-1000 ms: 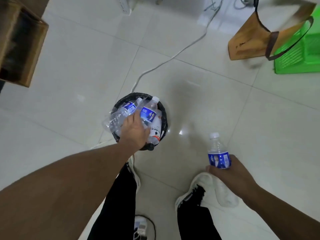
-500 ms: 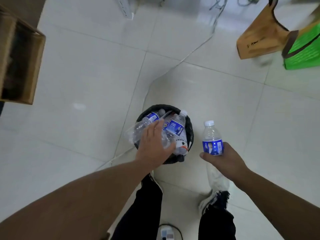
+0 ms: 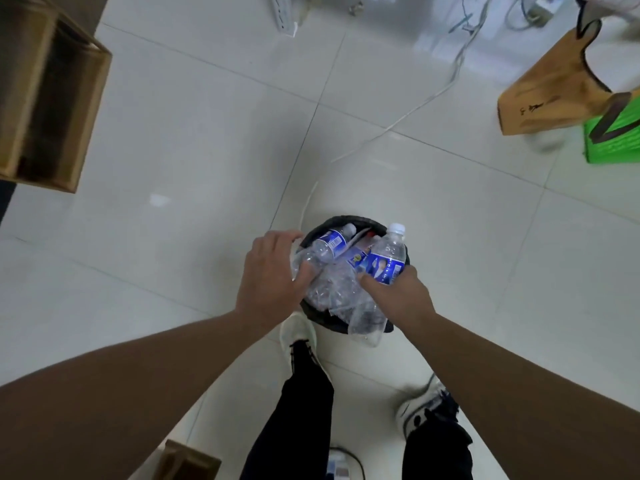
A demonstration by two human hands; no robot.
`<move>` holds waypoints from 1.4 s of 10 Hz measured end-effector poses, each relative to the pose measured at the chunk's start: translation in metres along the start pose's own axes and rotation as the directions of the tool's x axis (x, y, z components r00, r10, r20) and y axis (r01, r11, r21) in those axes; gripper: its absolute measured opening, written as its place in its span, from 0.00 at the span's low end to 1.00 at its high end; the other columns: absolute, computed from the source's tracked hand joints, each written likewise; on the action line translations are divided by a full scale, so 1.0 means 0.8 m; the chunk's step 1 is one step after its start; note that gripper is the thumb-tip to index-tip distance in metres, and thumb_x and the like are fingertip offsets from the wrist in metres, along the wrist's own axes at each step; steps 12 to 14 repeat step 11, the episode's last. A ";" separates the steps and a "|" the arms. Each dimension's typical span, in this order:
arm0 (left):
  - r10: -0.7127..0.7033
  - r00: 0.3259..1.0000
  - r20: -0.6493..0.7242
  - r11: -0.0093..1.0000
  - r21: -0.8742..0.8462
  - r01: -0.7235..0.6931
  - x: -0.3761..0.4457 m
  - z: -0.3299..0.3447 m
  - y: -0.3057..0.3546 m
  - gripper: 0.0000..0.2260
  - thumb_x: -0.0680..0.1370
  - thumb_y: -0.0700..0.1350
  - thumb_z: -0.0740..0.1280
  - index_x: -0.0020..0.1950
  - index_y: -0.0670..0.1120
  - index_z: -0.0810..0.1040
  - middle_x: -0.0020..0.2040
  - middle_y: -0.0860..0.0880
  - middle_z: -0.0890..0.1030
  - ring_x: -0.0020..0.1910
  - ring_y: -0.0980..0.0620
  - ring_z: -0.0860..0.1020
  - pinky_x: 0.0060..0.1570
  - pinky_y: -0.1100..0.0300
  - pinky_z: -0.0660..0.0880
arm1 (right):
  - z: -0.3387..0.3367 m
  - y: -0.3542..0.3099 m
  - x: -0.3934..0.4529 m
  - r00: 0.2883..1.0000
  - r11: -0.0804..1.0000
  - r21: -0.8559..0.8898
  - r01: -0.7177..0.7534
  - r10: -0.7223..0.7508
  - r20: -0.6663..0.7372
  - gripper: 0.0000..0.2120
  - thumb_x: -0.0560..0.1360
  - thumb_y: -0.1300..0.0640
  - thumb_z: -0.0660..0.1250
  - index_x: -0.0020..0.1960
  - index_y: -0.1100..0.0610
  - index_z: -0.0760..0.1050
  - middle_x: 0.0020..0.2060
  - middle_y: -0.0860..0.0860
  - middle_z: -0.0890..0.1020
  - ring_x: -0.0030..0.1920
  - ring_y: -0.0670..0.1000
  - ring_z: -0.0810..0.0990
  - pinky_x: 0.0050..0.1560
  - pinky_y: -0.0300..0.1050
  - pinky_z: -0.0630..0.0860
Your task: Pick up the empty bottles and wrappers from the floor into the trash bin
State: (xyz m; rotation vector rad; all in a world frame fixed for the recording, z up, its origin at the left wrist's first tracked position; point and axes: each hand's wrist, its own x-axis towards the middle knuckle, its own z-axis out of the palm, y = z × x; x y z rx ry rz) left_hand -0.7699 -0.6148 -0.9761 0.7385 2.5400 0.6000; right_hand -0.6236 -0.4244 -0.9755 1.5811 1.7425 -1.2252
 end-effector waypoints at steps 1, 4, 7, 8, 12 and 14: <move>0.027 0.993 0.112 0.992 0.116 -0.041 0.004 0.028 -0.010 0.26 0.80 0.56 0.67 0.77 0.49 0.72 0.71 0.46 0.76 0.68 0.43 0.73 0.68 0.46 0.71 | 0.034 0.000 0.020 1.000 0.999 -0.036 0.020 -0.019 0.019 0.38 0.69 0.31 0.78 0.64 0.52 0.65 0.50 0.49 0.81 0.46 0.52 0.83 0.45 0.50 0.81; -0.016 0.966 0.259 0.956 0.286 -0.061 -0.001 0.093 -0.019 0.28 0.86 0.55 0.58 0.86 0.50 0.60 0.83 0.45 0.67 0.80 0.44 0.67 0.78 0.46 0.62 | 0.105 -0.006 0.033 0.990 0.998 -0.037 0.052 -0.057 -0.129 0.52 0.65 0.19 0.70 0.73 0.48 0.52 0.52 0.51 0.83 0.52 0.60 0.84 0.62 0.64 0.80; -0.101 0.982 0.158 0.964 0.261 0.057 0.003 0.043 0.014 0.26 0.85 0.55 0.62 0.81 0.48 0.69 0.80 0.47 0.71 0.79 0.44 0.68 0.80 0.36 0.56 | 0.055 0.023 -0.001 0.980 0.997 0.056 0.057 -0.046 -0.194 0.35 0.73 0.17 0.55 0.59 0.47 0.65 0.55 0.50 0.83 0.54 0.58 0.82 0.52 0.55 0.75; -0.081 0.982 0.171 0.976 0.215 0.043 0.006 0.037 0.020 0.24 0.84 0.54 0.62 0.80 0.48 0.71 0.78 0.46 0.73 0.76 0.43 0.71 0.77 0.38 0.61 | 0.033 0.049 0.001 0.984 0.997 0.035 0.062 -0.055 -0.166 0.34 0.74 0.19 0.54 0.59 0.49 0.67 0.55 0.52 0.83 0.54 0.58 0.83 0.54 0.56 0.78; -0.047 0.987 0.155 0.986 0.164 0.021 -0.008 0.042 0.041 0.27 0.82 0.59 0.59 0.78 0.48 0.74 0.76 0.47 0.76 0.73 0.43 0.74 0.76 0.40 0.65 | -0.033 0.123 0.000 0.993 0.998 0.033 0.045 -0.041 -0.106 0.41 0.74 0.20 0.55 0.72 0.49 0.72 0.67 0.54 0.78 0.63 0.59 0.80 0.64 0.59 0.77; -0.047 0.987 0.155 0.986 0.164 0.021 -0.008 0.042 0.041 0.27 0.82 0.59 0.59 0.78 0.48 0.74 0.76 0.47 0.76 0.73 0.43 0.74 0.76 0.40 0.65 | -0.033 0.123 0.000 0.993 0.998 0.033 0.045 -0.041 -0.106 0.41 0.74 0.20 0.55 0.72 0.49 0.72 0.67 0.54 0.78 0.63 0.59 0.80 0.64 0.59 0.77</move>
